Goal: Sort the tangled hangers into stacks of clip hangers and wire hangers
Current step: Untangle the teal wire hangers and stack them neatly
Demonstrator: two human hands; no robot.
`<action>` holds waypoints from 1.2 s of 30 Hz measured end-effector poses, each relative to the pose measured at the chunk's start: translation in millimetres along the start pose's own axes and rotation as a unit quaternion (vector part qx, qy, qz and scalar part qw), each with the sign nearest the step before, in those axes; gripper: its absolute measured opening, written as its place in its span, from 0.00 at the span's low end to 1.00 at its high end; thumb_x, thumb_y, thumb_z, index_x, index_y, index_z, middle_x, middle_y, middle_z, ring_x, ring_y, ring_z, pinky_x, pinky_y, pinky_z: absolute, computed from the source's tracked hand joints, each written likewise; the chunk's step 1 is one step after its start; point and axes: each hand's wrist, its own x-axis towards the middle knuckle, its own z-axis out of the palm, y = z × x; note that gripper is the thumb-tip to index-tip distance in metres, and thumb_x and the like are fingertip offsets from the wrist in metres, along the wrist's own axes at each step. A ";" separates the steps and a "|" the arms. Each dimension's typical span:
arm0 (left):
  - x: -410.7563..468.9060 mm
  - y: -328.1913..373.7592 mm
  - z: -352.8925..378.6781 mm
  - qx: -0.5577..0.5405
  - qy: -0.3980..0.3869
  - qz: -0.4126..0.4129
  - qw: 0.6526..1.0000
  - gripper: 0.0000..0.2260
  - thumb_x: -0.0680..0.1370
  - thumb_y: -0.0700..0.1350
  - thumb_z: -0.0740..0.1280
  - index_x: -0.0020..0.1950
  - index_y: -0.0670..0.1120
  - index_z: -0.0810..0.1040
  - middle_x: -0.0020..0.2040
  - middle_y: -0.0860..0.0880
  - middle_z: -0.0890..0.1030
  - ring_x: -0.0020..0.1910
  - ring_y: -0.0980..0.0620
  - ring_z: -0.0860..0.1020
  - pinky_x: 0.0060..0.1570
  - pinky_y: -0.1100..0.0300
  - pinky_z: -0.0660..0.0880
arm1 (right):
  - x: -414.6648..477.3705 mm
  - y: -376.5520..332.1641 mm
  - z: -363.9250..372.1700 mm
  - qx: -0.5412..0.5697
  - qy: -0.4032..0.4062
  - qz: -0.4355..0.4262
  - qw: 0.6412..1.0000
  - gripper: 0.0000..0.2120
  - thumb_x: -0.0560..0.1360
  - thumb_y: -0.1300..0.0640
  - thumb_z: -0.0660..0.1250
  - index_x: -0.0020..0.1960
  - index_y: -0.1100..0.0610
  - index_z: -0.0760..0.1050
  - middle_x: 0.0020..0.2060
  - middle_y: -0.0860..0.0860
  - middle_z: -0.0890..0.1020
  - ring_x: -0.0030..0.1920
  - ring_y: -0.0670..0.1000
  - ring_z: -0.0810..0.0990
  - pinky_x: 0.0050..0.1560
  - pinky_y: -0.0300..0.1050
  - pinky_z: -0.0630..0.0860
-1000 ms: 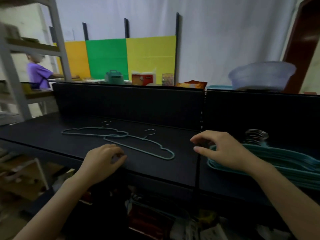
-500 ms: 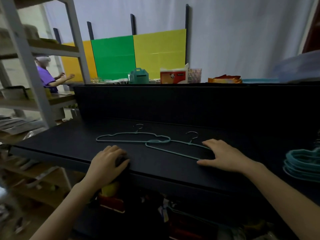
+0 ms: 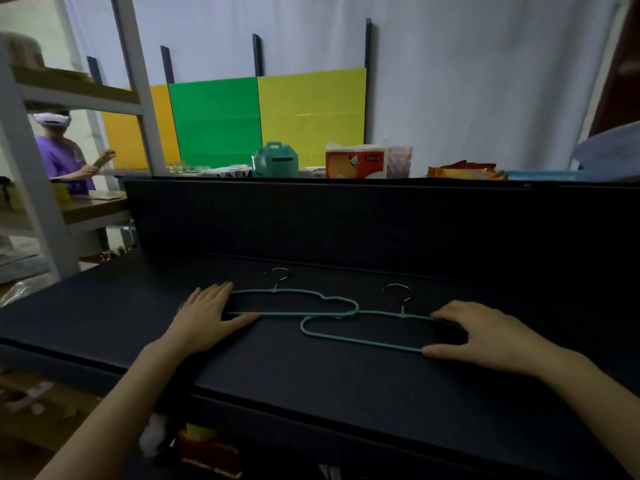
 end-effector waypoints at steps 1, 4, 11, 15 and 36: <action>2.0 -0.9 -1.7 -0.023 -0.020 0.002 1.000 0.40 0.71 0.69 0.56 0.76 0.48 0.52 0.76 0.48 0.57 0.74 0.49 0.56 0.74 0.53 0.52 | -1.0 1.1 0.5 0.000 0.000 0.002 1.000 0.51 0.55 0.21 0.51 0.71 0.46 0.62 0.68 0.41 0.66 0.66 0.43 0.66 0.62 0.43 0.70; 11.7 -4.9 -5.3 -0.044 -0.015 0.027 0.999 0.52 0.57 0.81 0.50 0.72 0.50 0.62 0.69 0.50 0.66 0.68 0.50 0.66 0.67 0.53 0.66 | -1.1 3.8 0.8 0.005 -0.003 0.015 1.000 0.53 0.54 0.21 0.52 0.72 0.48 0.60 0.65 0.42 0.65 0.63 0.42 0.66 0.61 0.40 0.70; 15.1 -11.8 -4.4 -0.007 0.086 0.065 0.994 0.46 0.58 0.78 0.53 0.65 0.48 0.71 0.56 0.53 0.71 0.54 0.55 0.72 0.52 0.60 0.72 | -3.6 -8.0 1.0 0.008 0.028 0.040 0.999 0.50 0.55 0.21 0.52 0.69 0.47 0.64 0.56 0.40 0.65 0.56 0.40 0.68 0.57 0.37 0.71; 5.4 -14.0 -8.6 -0.035 0.138 0.068 0.988 0.42 0.60 0.76 0.60 0.63 0.47 0.72 0.53 0.54 0.70 0.47 0.57 0.71 0.44 0.60 0.72 | -10.0 -20.6 2.2 -0.006 0.068 0.069 0.995 0.45 0.58 0.22 0.52 0.66 0.48 0.66 0.55 0.41 0.67 0.53 0.41 0.68 0.53 0.38 0.71; -81.2 112.9 -54.8 -0.173 0.227 0.262 0.922 0.48 0.57 0.80 0.55 0.61 0.45 0.76 0.50 0.55 0.72 0.47 0.54 0.74 0.47 0.55 0.74 | -146.2 24.6 -61.7 -0.152 0.277 0.140 0.938 0.45 0.65 0.28 0.40 0.71 0.53 0.65 0.63 0.50 0.72 0.63 0.51 0.70 0.53 0.49 0.75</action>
